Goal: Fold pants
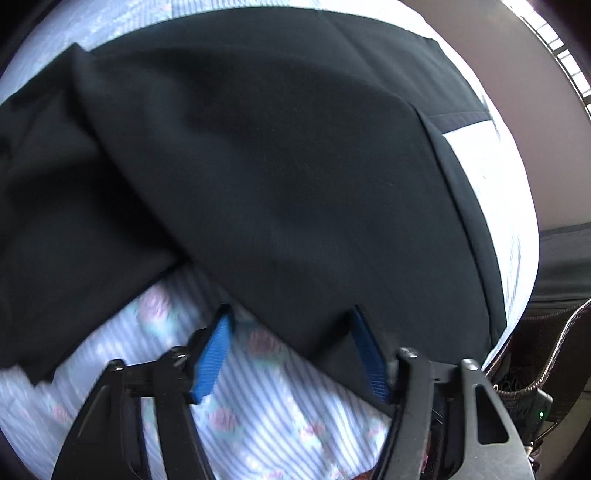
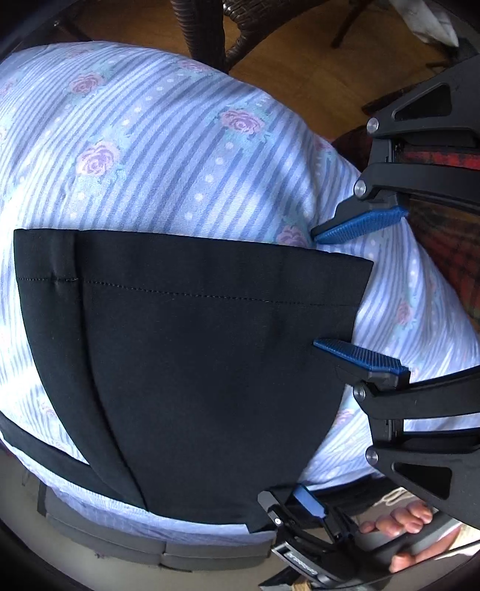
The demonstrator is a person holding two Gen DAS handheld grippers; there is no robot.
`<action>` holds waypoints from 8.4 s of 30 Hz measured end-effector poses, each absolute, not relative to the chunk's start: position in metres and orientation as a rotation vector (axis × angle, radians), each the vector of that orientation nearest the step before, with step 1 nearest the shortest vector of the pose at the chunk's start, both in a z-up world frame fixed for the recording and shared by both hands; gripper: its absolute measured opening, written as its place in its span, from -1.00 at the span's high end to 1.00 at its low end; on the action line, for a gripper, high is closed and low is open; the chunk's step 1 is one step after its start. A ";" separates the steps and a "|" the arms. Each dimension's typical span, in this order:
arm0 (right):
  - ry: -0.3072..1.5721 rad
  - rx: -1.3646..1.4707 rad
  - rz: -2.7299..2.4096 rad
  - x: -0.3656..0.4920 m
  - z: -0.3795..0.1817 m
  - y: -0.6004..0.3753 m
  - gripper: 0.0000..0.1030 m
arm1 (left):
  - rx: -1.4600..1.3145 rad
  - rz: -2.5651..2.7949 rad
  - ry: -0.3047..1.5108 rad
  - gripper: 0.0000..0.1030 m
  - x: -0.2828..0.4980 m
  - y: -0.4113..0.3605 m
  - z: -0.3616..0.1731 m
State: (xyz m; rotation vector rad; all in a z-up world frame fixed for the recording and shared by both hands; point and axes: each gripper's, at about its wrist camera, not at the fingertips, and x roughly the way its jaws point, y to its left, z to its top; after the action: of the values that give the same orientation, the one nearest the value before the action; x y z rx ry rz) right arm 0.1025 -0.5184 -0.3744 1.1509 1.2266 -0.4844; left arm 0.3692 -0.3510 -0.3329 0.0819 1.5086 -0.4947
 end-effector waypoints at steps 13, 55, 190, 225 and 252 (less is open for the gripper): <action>0.888 1.079 -0.494 0.134 -0.201 -0.568 0.83 | 0.004 -0.685 1.331 0.83 0.397 -0.368 -0.205; 0.929 0.382 -0.224 0.411 -0.129 -0.771 -0.07 | 0.146 -0.402 1.145 -0.22 0.510 -0.546 -0.154; 1.247 0.138 0.136 0.472 -0.212 -0.041 0.09 | -0.050 -0.272 1.167 0.74 0.573 0.177 -0.256; 0.751 0.190 -0.111 0.297 0.000 -0.276 -0.11 | 0.178 -0.668 0.797 -0.33 0.381 -0.093 -0.013; 0.656 0.502 -0.461 0.223 -0.015 -0.579 -0.11 | 0.284 -0.971 0.787 -0.33 0.393 -0.408 -0.008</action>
State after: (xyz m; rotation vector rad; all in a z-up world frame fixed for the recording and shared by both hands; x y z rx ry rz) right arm 0.2225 -0.5788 -0.0152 0.5020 0.6560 -0.4607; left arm 0.3935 -0.4079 -0.0084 0.2842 0.7870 -0.9706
